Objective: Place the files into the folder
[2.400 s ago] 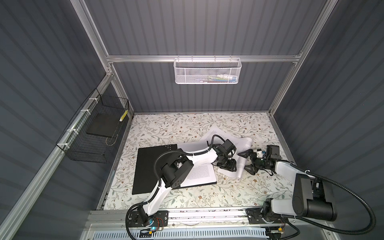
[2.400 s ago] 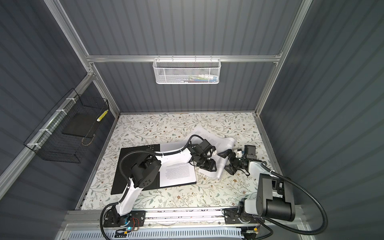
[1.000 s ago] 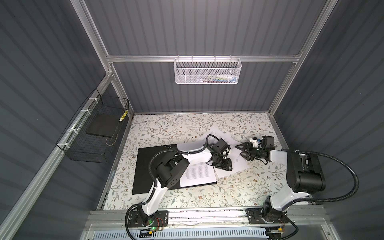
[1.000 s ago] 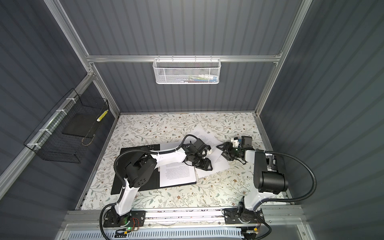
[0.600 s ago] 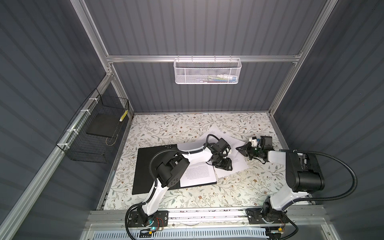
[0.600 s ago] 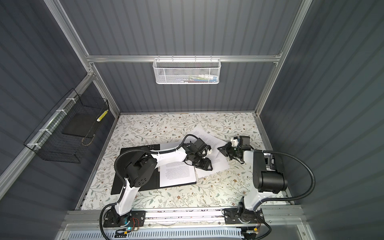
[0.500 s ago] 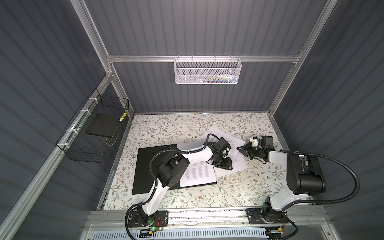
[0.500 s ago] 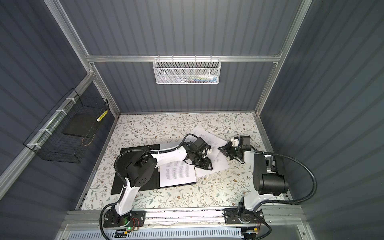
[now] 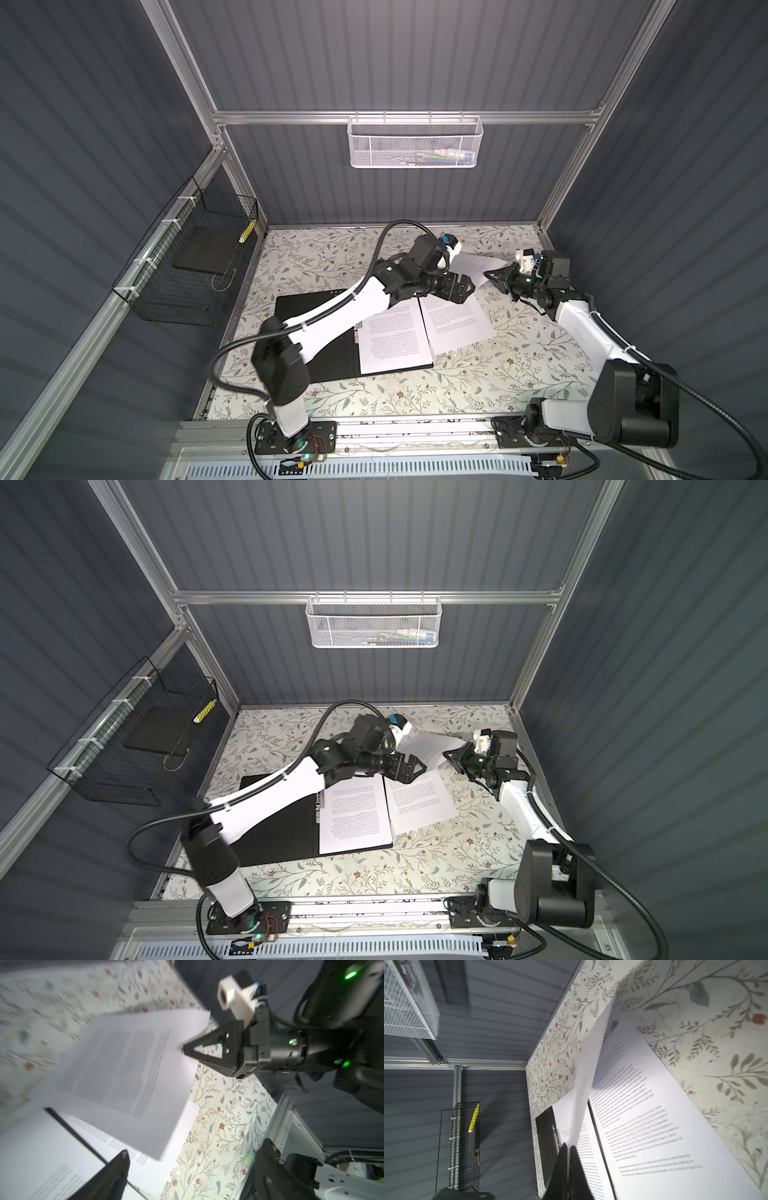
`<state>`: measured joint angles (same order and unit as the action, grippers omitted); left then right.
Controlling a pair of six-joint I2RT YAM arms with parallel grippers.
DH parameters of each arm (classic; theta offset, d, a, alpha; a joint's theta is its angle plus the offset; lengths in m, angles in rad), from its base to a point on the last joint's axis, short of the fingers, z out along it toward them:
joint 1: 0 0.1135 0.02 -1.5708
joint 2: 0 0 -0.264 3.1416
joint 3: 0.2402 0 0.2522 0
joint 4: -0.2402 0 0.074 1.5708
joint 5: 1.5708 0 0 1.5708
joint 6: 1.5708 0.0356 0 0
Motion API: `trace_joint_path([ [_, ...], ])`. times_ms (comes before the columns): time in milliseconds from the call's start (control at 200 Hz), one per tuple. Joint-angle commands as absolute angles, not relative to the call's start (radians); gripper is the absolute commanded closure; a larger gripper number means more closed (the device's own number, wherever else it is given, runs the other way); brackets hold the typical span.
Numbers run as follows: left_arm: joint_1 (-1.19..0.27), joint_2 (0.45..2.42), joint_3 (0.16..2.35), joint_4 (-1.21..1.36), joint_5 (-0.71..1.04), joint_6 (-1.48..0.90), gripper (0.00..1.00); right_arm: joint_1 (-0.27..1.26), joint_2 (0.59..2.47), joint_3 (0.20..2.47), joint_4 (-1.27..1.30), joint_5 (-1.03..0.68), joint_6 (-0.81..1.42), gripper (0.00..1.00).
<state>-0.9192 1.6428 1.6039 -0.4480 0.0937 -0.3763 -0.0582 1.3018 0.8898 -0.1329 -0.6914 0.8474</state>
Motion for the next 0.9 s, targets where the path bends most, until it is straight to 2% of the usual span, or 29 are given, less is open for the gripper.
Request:
trace_joint_path([
  [0,-0.911,1.525,1.476,-0.484,-0.149,-0.328,0.00,-0.010,1.274,0.976,-0.255,-0.641,0.877,1.00],
  [150,-0.911,1.338,1.283,-0.509,-0.348,-0.292,0.00,0.043,1.280,1.073,-0.280,-0.569,0.914,1.00],
  [330,-0.911,1.106,1.093,-0.570,-0.480,-0.282,0.00,0.151,1.349,1.230,-0.322,-0.505,0.918,1.00],
  [410,-0.910,1.015,1.012,-0.596,-0.489,-0.270,0.00,0.208,1.399,1.317,-0.343,-0.485,0.913,1.00],
  [585,-0.911,0.853,0.858,-0.598,-0.394,-0.211,0.00,0.329,1.532,1.528,-0.361,-0.463,0.923,0.99],
  [770,-0.911,0.788,0.789,-0.613,-0.495,-0.238,0.00,0.429,1.679,1.770,-0.368,-0.492,0.940,0.98],
  [895,-0.911,0.777,0.798,-0.627,-0.552,-0.250,0.00,0.443,1.731,1.838,-0.353,-0.509,0.965,0.98],
])
